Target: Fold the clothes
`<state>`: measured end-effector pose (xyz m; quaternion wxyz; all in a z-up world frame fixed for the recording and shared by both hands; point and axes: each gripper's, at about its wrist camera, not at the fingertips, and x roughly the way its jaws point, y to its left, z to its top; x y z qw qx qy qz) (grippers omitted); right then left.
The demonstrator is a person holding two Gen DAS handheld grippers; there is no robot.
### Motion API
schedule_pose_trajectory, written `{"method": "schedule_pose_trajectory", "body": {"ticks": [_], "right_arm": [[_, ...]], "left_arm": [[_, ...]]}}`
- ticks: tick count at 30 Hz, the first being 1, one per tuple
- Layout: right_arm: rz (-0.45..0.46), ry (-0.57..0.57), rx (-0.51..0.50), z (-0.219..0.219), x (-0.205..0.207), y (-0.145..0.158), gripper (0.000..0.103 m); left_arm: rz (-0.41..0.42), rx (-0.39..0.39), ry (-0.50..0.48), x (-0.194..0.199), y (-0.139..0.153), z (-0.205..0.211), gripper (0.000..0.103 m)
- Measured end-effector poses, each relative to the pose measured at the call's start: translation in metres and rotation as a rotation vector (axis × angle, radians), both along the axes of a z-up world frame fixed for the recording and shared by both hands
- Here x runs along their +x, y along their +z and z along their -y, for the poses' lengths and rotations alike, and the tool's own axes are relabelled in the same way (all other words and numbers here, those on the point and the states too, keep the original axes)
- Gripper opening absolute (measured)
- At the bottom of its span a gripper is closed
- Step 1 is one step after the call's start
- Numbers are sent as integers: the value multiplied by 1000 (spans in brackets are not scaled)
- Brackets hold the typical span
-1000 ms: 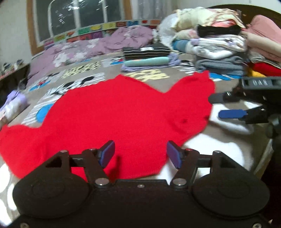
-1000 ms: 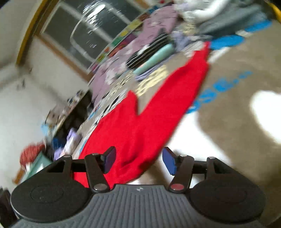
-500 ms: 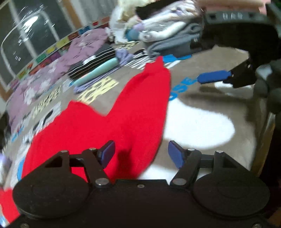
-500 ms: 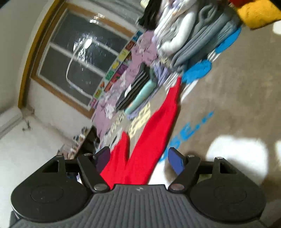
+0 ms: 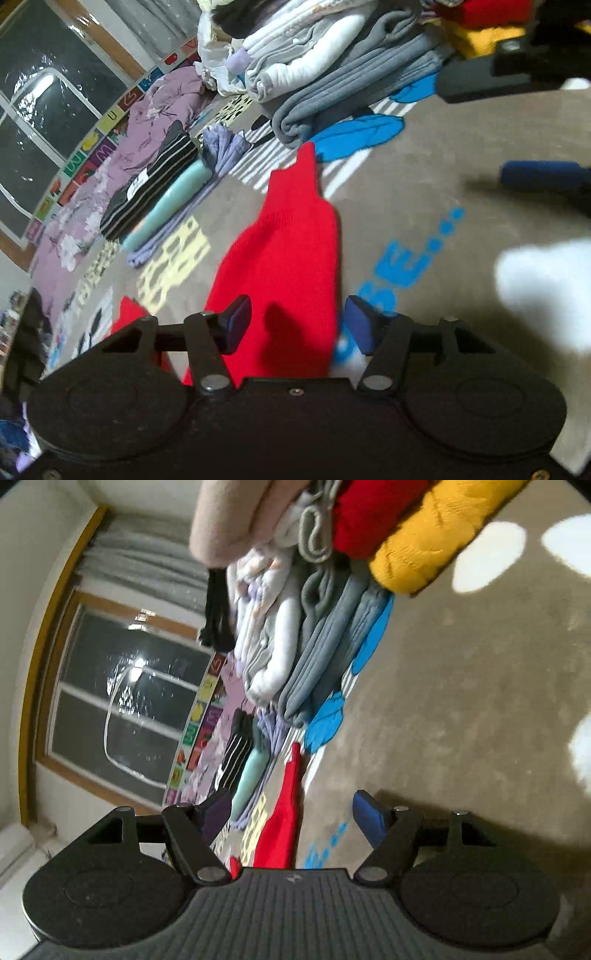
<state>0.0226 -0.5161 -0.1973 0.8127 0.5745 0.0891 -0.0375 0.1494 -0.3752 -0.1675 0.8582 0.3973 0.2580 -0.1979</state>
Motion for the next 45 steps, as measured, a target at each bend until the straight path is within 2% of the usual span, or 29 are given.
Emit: {"method": "schedule_pose_trajectory", "body": {"ticks": [11,14,16,17,18,22,24,26,30,33,37,42,45], "right_arm": [[24,-78,52,11,8,-7,71],[29,-86,54,13,11,-7,71],[31,-90,53,14,11,-8,70],[30,-94,50,14,11,-8,69],[31,-98,49,14,11,-8,69],[47,-108,47,14,8,-9,69],[53,-99,28,12,7,-6,69],[53,-43,-57,2,11,4,72],[75,209,-297,-47,31,32,75],[72,383,-478,-95,37,48,75],[66,541,-651,-151,45,58,75],[29,657,-835,-209,55,59,75],[27,692,-901,-233,59,56,74]], "left_arm": [[90,99,63,44,-14,47,41],[90,117,74,54,-17,56,32],[84,125,81,61,-19,60,21],[74,120,87,66,-18,61,9],[65,120,98,70,-18,62,6],[12,28,119,79,3,47,4],[-18,-54,125,81,26,32,4],[-59,-159,125,83,54,12,4],[-73,-354,114,80,105,-34,4],[-22,-415,128,76,131,-67,3],[-22,-512,161,73,158,-113,3],[-2,-579,218,73,174,-169,3],[0,-627,255,73,178,-202,3]]}}
